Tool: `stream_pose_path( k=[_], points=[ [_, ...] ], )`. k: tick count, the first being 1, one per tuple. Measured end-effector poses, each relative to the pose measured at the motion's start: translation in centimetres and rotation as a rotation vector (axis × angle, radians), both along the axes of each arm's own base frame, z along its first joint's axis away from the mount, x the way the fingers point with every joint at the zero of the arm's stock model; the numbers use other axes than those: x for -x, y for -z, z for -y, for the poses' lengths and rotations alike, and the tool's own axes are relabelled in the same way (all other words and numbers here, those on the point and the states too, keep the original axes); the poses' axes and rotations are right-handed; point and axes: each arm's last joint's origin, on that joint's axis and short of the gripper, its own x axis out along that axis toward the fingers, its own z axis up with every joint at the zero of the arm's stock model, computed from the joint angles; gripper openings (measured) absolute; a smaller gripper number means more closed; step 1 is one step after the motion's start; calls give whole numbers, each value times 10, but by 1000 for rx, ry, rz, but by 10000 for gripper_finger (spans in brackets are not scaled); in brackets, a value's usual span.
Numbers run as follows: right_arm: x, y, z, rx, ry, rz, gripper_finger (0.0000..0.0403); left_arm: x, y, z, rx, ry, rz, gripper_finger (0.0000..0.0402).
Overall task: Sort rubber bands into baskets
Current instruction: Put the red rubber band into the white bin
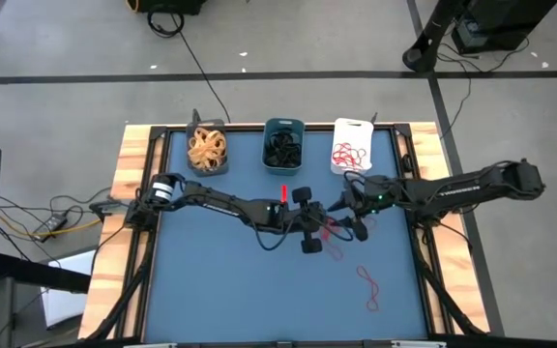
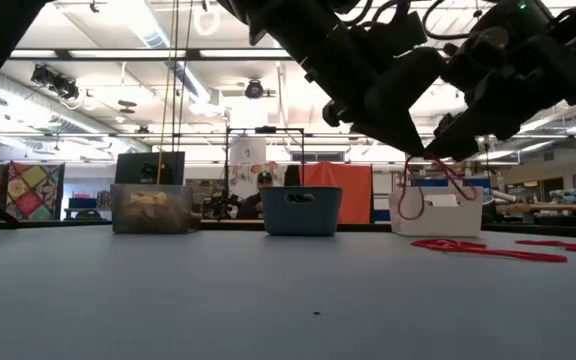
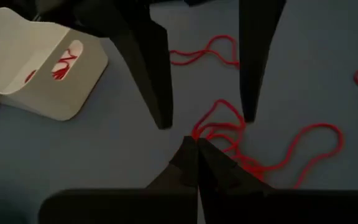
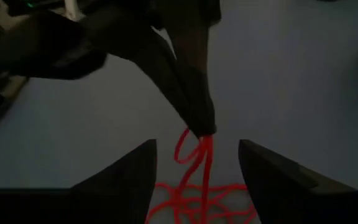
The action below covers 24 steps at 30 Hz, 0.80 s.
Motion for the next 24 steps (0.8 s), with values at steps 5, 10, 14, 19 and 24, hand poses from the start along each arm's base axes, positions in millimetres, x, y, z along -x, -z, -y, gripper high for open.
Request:
stream_pose_path(
  k=[5, 10, 14, 19, 24],
  points=[
    [-6, 7, 2, 16, 14, -29, 236, -1, -4, 0, -7, -11, 8, 0],
    [-10, 7, 3, 15, 20, -35, 201, -2, -5, 0, -7, -11, 12, 0],
    [-12, 6, 3, 12, 21, -37, 133, -1, -4, 0, -3, -15, 5, 1],
    [-12, 6, 5, 14, 23, -34, 20, -1, -4, -1, 30, -39, 12, 12],
    [-11, 6, 13, -4, 82, -38, 15, -1, -5, -1, 37, -45, 23, 29]
  ],
)
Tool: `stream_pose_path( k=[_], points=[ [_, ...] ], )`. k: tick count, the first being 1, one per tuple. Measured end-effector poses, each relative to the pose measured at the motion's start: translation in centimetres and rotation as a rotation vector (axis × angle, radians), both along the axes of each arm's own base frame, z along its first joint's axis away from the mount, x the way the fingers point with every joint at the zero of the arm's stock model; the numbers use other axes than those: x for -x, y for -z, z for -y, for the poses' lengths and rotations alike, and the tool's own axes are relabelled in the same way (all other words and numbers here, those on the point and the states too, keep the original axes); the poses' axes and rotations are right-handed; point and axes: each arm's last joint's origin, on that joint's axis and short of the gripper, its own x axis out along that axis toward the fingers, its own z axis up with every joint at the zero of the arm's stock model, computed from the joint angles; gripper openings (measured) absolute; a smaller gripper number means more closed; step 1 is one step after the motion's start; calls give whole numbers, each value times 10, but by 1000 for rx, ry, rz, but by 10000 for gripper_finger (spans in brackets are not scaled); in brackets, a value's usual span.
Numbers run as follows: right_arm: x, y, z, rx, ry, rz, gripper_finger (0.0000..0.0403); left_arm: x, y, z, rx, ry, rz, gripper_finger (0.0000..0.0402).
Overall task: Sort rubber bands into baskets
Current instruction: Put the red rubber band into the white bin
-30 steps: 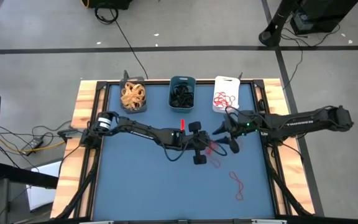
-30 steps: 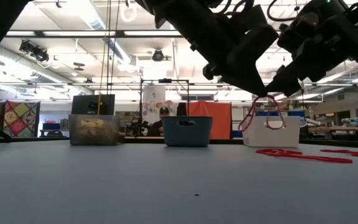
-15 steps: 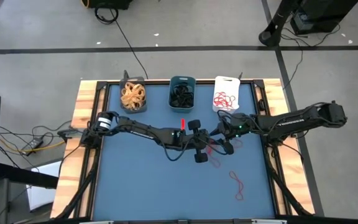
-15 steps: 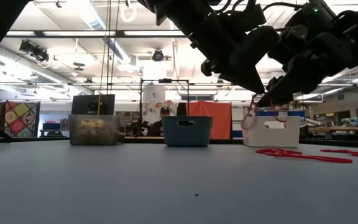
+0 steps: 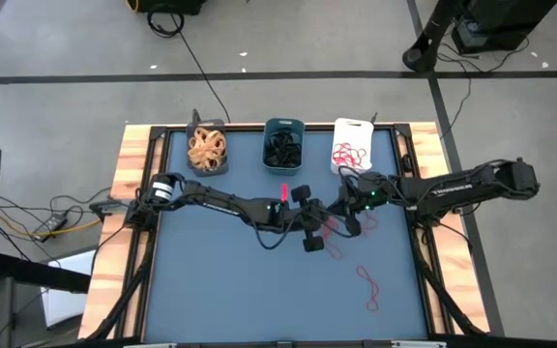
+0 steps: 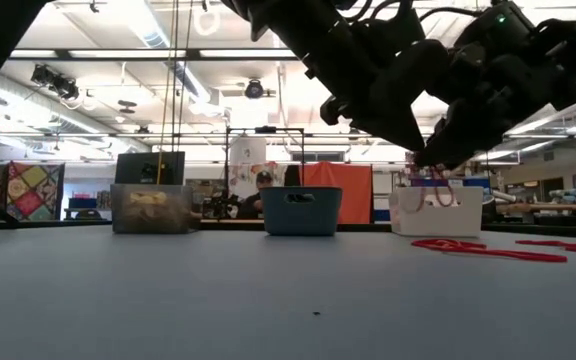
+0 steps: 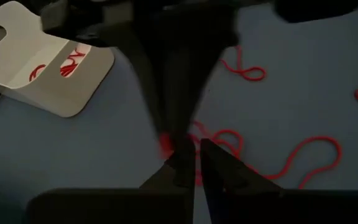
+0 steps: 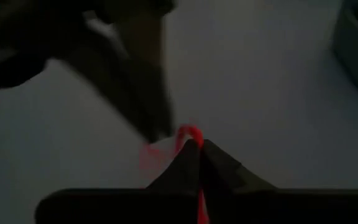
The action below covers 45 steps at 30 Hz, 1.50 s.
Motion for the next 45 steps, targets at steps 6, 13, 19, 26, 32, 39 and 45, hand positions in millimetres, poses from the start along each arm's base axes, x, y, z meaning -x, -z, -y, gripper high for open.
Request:
stream_pose_path(
  k=[6, 13, 19, 26, 32, 39, 45],
  points=[
    [2, 1, 13, 27, 149, -13, 8, 0, 0, 0, 3, 2, 1, 58],
    [5, -1, 27, 169, 415, -29, 8, 0, 2, -3, 18, -17, 0, 93],
    [13, -11, 40, 333, 605, -8, 8, 1, 2, -3, 16, -15, -4, 105],
    [27, -29, 50, 461, 762, 32, 8, 0, 2, -4, -2, -3, -4, 106],
    [38, -27, 58, 529, 872, -59, 9, 0, 2, -5, 5, -11, -5, 106],
    [46, -21, 68, 541, 932, -153, 23, -6, 7, -4, 30, -11, 41, 106],
    [52, -21, 78, 550, 1060, -168, 49, -9, 17, -5, 31, -15, 37, 106]
  ],
)
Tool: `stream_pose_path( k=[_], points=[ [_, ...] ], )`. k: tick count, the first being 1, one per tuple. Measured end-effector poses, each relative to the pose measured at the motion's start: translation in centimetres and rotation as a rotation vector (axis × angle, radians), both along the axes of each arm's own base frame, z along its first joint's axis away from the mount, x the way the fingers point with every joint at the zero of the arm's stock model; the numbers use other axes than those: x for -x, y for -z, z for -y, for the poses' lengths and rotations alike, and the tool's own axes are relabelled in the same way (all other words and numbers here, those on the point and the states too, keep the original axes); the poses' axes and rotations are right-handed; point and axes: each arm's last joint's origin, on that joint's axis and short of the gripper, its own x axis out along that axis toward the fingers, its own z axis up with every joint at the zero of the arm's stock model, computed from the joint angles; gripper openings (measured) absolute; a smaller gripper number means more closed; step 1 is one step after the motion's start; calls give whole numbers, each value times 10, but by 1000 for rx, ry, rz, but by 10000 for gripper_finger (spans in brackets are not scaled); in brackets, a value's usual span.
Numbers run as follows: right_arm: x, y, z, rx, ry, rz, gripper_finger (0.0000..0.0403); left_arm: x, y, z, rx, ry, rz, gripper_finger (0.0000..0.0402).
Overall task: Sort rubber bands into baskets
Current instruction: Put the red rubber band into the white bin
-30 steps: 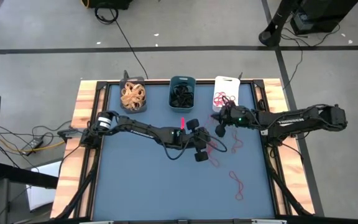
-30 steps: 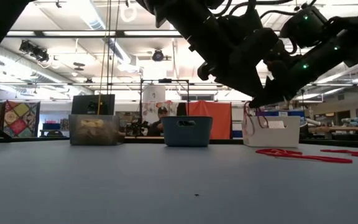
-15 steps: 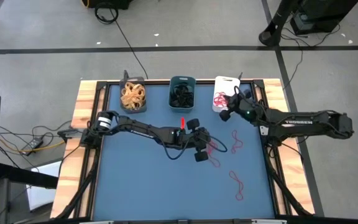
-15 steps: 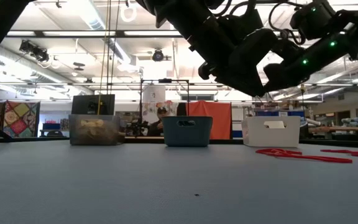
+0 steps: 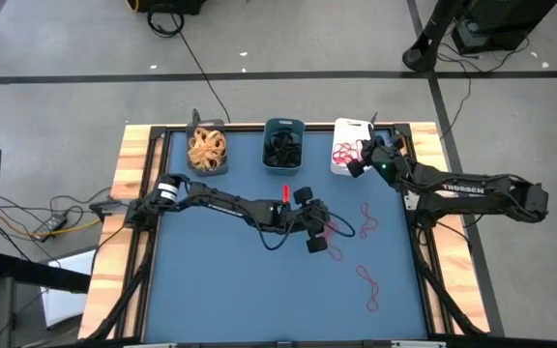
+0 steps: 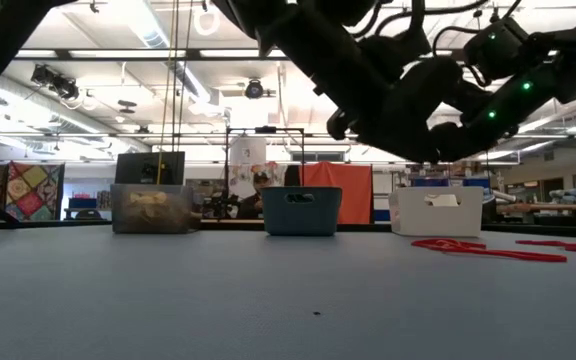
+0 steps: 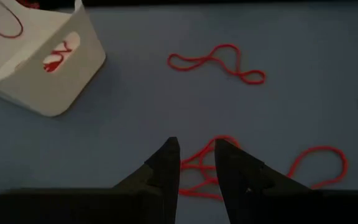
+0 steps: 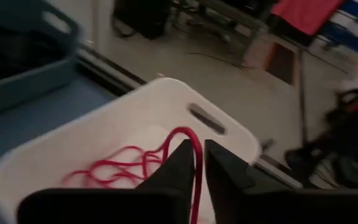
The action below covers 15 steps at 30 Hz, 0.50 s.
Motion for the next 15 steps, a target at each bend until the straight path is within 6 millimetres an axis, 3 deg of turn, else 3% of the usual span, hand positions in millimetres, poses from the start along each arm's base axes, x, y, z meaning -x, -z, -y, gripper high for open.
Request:
stream_pose_path(
  k=[15],
  points=[
    [6, 5, 3, 16, -19, -195, 232, -3, 3, -13, 33, -92, 32, 106]
  ],
)
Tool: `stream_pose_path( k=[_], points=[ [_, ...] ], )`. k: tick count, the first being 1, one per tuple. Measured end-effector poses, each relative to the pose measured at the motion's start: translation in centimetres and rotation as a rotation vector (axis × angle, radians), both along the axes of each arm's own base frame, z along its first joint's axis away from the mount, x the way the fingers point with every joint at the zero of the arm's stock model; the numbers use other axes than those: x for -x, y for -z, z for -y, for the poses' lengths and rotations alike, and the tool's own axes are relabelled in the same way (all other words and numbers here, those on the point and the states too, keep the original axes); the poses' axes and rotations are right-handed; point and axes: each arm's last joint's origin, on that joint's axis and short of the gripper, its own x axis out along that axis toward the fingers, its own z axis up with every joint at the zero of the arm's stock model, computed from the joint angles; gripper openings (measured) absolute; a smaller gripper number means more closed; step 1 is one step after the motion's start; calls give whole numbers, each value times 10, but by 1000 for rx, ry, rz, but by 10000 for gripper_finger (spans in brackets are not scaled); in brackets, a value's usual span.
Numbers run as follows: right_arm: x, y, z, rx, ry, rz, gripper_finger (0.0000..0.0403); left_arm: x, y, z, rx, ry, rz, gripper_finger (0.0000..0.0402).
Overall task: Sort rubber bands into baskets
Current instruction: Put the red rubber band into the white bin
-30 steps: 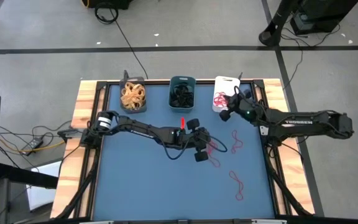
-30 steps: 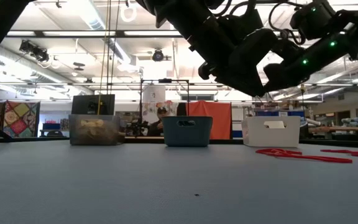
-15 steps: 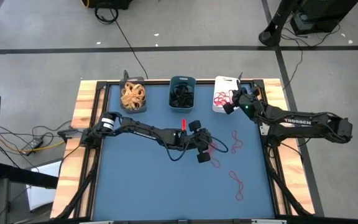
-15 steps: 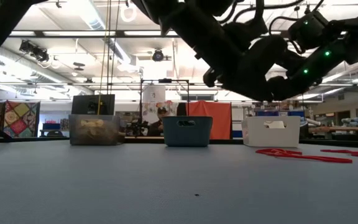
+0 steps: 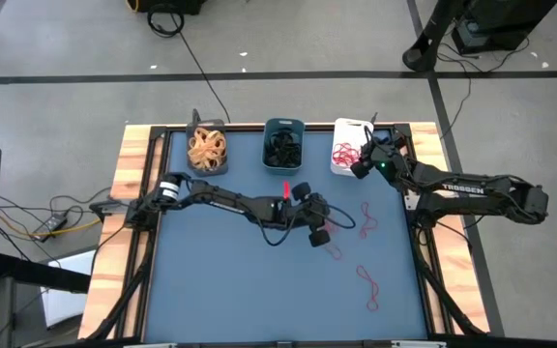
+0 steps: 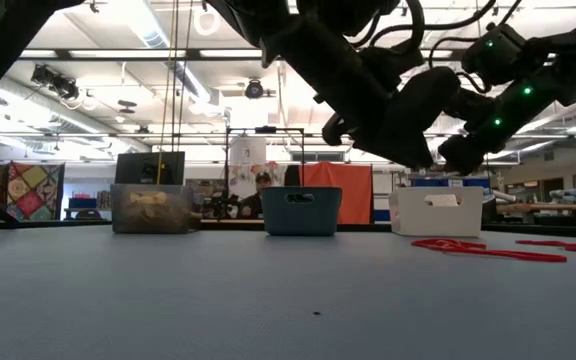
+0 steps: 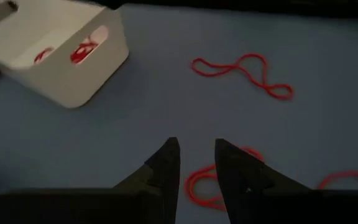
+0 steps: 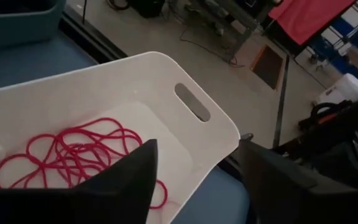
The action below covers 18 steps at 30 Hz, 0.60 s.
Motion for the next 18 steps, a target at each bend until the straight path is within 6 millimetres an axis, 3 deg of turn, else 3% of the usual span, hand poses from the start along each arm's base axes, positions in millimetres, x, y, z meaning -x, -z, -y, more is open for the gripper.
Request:
stream_pose_path(
  k=[6, 13, 18],
  points=[
    [-1, -1, 0, -8, 29, 72, 253, -2, 8, -8, 85, -81, 26, 106],
    [-1, -1, 0, -11, 31, 90, 244, -4, 20, -17, 117, -95, -2, 106],
    [2, -4, 1, -9, 81, -53, 223, -4, 23, -20, 208, 15, -35, 106]
  ],
)
